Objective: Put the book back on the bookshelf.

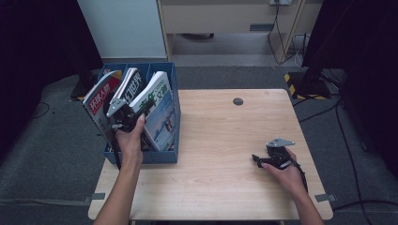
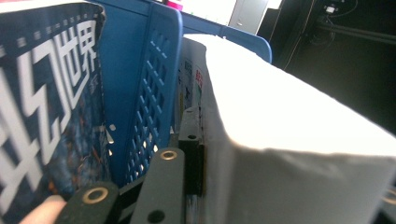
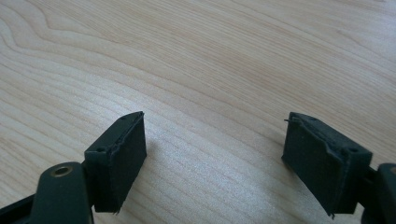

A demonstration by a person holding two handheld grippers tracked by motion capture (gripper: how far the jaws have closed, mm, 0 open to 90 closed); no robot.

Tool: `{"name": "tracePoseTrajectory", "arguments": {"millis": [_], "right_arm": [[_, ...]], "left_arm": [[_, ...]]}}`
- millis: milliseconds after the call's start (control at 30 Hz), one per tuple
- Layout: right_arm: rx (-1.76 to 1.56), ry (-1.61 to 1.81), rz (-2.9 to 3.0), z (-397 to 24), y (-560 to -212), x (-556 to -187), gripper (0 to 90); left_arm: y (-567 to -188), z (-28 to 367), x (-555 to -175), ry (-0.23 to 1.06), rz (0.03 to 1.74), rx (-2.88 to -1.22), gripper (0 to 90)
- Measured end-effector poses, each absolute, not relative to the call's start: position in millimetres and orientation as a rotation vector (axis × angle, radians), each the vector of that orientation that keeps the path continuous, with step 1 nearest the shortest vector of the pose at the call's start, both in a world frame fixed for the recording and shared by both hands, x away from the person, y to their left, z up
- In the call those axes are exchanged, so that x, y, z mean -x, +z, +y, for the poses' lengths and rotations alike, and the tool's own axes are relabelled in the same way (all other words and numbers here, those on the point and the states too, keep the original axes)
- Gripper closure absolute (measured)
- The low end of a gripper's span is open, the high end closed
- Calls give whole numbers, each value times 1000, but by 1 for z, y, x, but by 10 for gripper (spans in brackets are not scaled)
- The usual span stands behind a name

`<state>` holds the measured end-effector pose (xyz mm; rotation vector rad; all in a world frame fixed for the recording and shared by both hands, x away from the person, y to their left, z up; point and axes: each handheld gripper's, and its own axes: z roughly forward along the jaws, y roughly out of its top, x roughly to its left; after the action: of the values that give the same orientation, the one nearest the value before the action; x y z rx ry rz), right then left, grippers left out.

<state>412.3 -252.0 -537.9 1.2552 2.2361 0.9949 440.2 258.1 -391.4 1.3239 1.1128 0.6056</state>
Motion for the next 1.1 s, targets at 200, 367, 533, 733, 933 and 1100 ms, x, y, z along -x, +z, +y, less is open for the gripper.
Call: {"name": "tracePoseTrajectory", "arguments": {"millis": [200, 367, 533, 733, 933, 1100], "right_arm": [[-1255, 994, 2236, -252, -538, -412, 214], [-1255, 995, 2235, -252, -538, -412, 214], [-1255, 994, 2235, -252, -538, -412, 213], [-1255, 994, 2235, -252, -538, -412, 213], [-1255, 994, 2235, -252, -538, -412, 213], [-1255, 995, 2236, -252, -538, -412, 213]], "left_arm": [[-393, 260, -437, 619, 1116, -1331, 723], [-395, 261, -436, 617, 1114, -1332, 718], [-395, 261, -435, 619, 1115, -1336, 715], [-398, 262, -434, 611, 1120, -1315, 713], [-398, 261, -433, 624, 1117, -1312, 725], [-398, 260, -432, 628, 1113, -1315, 727]]}}
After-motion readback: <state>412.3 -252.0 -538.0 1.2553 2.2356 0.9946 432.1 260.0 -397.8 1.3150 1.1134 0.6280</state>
